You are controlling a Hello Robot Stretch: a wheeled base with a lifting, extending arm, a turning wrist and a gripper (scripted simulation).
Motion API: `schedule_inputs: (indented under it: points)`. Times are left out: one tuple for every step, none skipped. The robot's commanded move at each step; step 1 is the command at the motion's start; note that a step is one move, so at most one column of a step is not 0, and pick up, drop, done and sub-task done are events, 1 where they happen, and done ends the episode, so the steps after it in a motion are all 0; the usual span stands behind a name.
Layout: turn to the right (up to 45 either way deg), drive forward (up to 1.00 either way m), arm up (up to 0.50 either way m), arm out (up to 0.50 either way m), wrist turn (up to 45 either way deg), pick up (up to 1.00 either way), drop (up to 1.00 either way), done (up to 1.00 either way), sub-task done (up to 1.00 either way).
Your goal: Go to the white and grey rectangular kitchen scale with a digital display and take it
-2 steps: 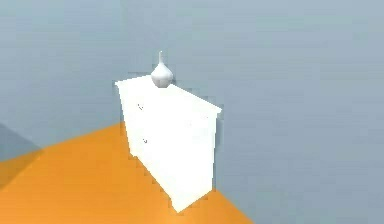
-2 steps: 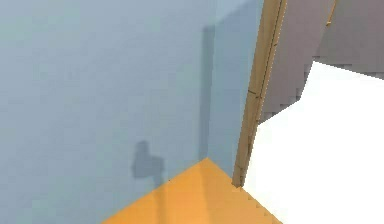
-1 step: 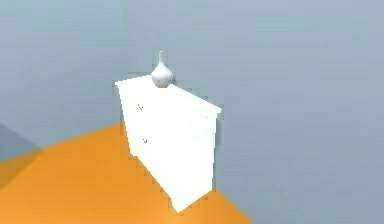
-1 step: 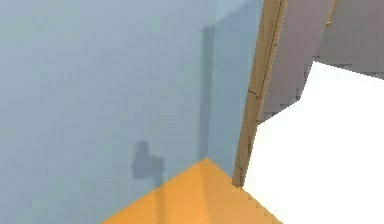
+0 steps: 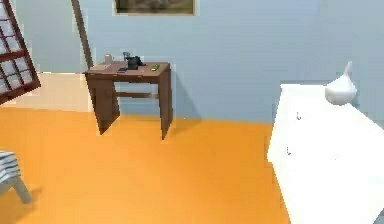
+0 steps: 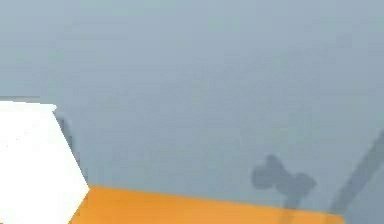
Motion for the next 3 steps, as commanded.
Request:
schedule_inputs:
  points:
    - [-42.0, 0.0, 0.0, 0.0, 0.0, 0.0, 0.0, 0.0, 0.0]
    - [33.0, 0.0, 0.0, 0.0, 0.0, 0.0, 0.0, 0.0, 0.0]
    - [-45.0, 0.0, 0.0, 0.0, 0.0, 0.0, 0.0, 0.0, 0.0]
